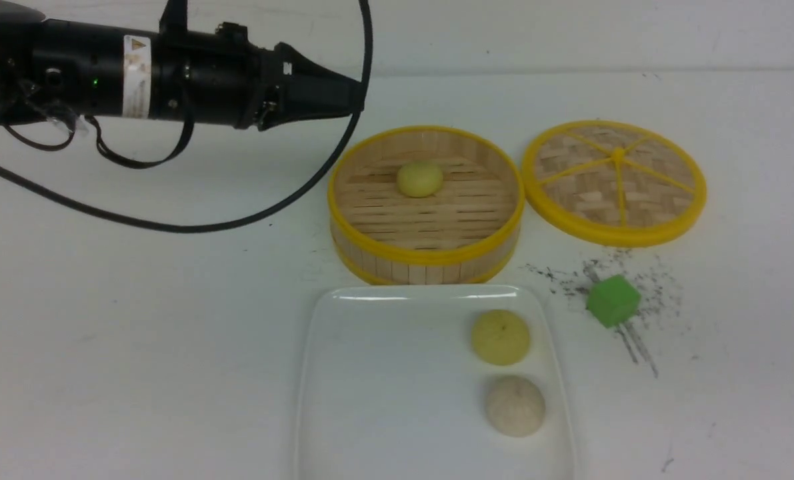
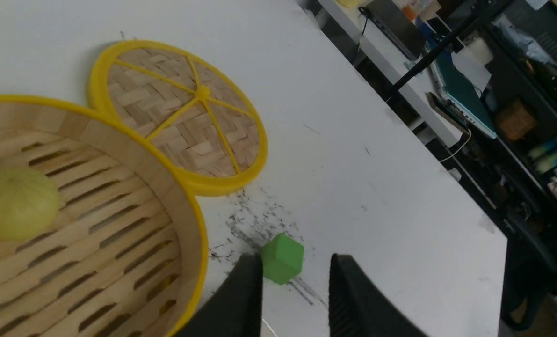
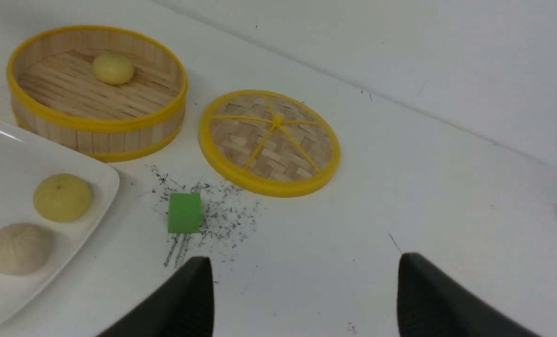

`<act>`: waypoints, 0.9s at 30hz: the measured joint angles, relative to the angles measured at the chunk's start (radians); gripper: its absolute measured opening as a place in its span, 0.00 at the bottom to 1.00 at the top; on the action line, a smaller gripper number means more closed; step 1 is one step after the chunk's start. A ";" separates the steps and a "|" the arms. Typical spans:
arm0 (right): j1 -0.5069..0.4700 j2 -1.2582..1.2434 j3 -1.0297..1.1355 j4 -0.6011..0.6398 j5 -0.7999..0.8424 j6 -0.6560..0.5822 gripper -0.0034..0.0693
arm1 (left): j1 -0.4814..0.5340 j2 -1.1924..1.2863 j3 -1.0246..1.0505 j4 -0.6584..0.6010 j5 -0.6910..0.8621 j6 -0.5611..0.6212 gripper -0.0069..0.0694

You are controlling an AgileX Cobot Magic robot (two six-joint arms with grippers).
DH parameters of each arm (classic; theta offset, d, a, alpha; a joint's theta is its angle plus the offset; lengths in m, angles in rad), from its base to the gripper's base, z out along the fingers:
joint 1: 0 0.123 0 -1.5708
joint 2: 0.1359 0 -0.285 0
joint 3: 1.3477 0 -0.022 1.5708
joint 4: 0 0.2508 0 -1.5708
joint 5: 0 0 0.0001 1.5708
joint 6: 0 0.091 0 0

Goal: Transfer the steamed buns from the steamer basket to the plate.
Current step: Use the left arm to grab the steamed stuffed bun that is closest to it

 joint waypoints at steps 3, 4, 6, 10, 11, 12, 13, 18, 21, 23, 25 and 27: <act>0.000 0.000 0.000 -0.014 0.000 0.000 0.75 | 0.000 0.000 0.000 0.000 -0.001 -0.027 0.40; 0.000 0.000 0.000 -0.015 -0.001 0.000 0.75 | 0.000 0.000 0.000 0.000 -0.001 -0.028 0.40; 0.000 0.000 0.000 -0.018 -0.003 0.000 0.75 | 0.000 0.000 0.000 0.000 -0.001 -0.035 0.40; 0.000 0.000 0.000 -0.025 -0.003 0.000 0.75 | 0.000 0.000 -0.018 0.000 -0.001 -0.008 0.40; 0.000 0.000 0.000 -0.025 -0.003 0.000 0.75 | 0.000 -0.001 -0.023 0.000 -0.001 0.000 0.40; 0.000 0.000 0.000 -0.025 -0.003 0.000 0.75 | 0.000 -0.001 -0.032 0.000 0.006 0.022 0.40; 0.000 0.000 0.000 -0.025 -0.003 0.000 0.75 | 0.000 -0.001 -0.032 0.000 0.006 0.026 0.40; 0.000 0.000 0.000 -0.024 -0.005 0.000 0.75 | 0.000 -0.003 -0.035 0.000 0.397 0.213 0.40; 0.000 0.000 0.000 -0.022 -0.013 0.000 0.75 | 0.000 -0.003 -0.035 -0.005 0.662 0.252 0.40; 0.000 0.000 0.000 -0.019 -0.022 0.000 0.75 | 0.000 -0.003 -0.035 -0.014 0.813 0.265 0.40; 0.000 0.000 0.000 -0.017 -0.029 0.000 0.75 | 0.000 -0.003 -0.035 -0.026 0.990 0.284 0.40; 0.000 0.000 0.000 -0.013 -0.030 0.000 0.75 | 0.000 -0.003 -0.035 -0.040 1.136 0.301 0.40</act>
